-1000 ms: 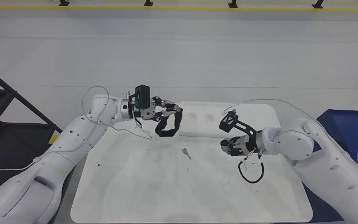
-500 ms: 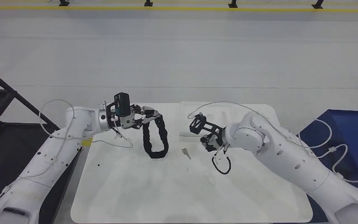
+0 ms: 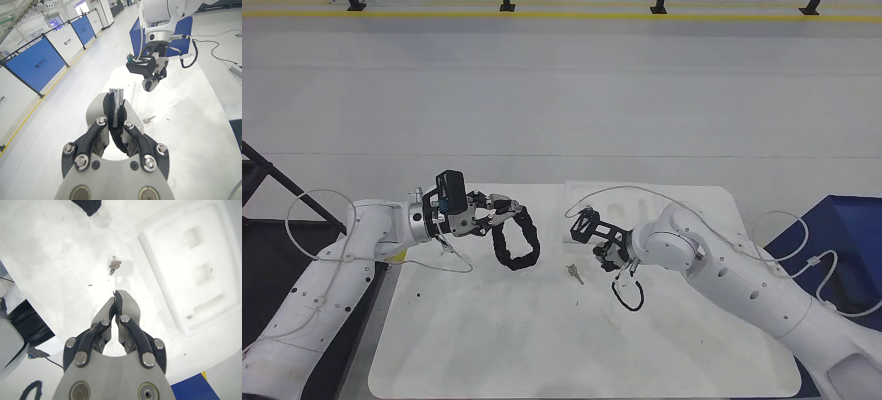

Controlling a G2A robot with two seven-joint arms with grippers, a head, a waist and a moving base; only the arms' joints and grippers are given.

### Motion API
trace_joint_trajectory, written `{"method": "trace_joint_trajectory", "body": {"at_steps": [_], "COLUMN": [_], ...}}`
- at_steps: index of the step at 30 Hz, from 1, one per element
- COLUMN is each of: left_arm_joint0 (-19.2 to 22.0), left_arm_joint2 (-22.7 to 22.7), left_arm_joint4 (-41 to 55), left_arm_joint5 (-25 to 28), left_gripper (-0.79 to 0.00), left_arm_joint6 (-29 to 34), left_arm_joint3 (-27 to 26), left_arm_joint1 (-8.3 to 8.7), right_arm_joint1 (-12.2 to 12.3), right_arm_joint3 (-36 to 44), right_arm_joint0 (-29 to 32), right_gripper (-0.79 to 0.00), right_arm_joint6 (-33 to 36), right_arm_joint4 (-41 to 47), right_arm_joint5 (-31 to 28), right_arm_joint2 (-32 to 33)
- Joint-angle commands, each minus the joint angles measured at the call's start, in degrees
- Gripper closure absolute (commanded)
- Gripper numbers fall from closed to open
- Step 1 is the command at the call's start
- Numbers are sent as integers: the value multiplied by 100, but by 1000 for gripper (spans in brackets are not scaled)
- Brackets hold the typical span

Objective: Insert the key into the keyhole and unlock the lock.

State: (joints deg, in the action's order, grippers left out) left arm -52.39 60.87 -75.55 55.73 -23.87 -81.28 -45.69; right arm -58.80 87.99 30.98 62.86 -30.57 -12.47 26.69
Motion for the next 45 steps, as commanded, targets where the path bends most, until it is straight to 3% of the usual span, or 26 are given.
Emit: {"method": "trace_joint_trajectory", "body": {"at_steps": [1,6,13,14,16,20,28,34,45], "left_arm_joint0": [0,0,0,0,0,0,0,0,0], "left_arm_joint2": [0,0,0,0,0,0,0,0,0], "left_arm_joint4": [0,0,0,0,0,0,0,0,0], "left_arm_joint5": [0,0,0,0,0,0,0,0,0], "left_gripper": [0,0,0,0,0,0,0,0,0], "left_arm_joint6": [0,0,0,0,0,0,0,0,0], "left_arm_joint3": [0,0,0,0,0,0,0,0,0], "left_arm_joint1": [0,0,0,0,0,0,0,0,0], "right_arm_joint1": [0,3,-147,-199,-322,-585,-1109,-1481,-2082], "right_arm_joint3": [0,-40,-512,-624,-839,-1222,-2018,-2663,-3798], "right_arm_joint0": [0,64,126,100,58,-18,-105,-160,-221], "right_gripper": [0,0,0,0,-129,-212,-225,-296,-246], "right_arm_joint6": [0,-99,-1231,-1304,-1589,-2116,-2659,-2886,-2987], "right_arm_joint4": [0,-128,-661,-773,-959,-1342,-1677,-1774,-1838], "right_arm_joint5": [0,-43,-1177,-1286,-1507,-1602,-1840,-1984,-2154], "right_arm_joint2": [0,-13,-137,-207,-344,-570,-931,-1090,-1244]}}
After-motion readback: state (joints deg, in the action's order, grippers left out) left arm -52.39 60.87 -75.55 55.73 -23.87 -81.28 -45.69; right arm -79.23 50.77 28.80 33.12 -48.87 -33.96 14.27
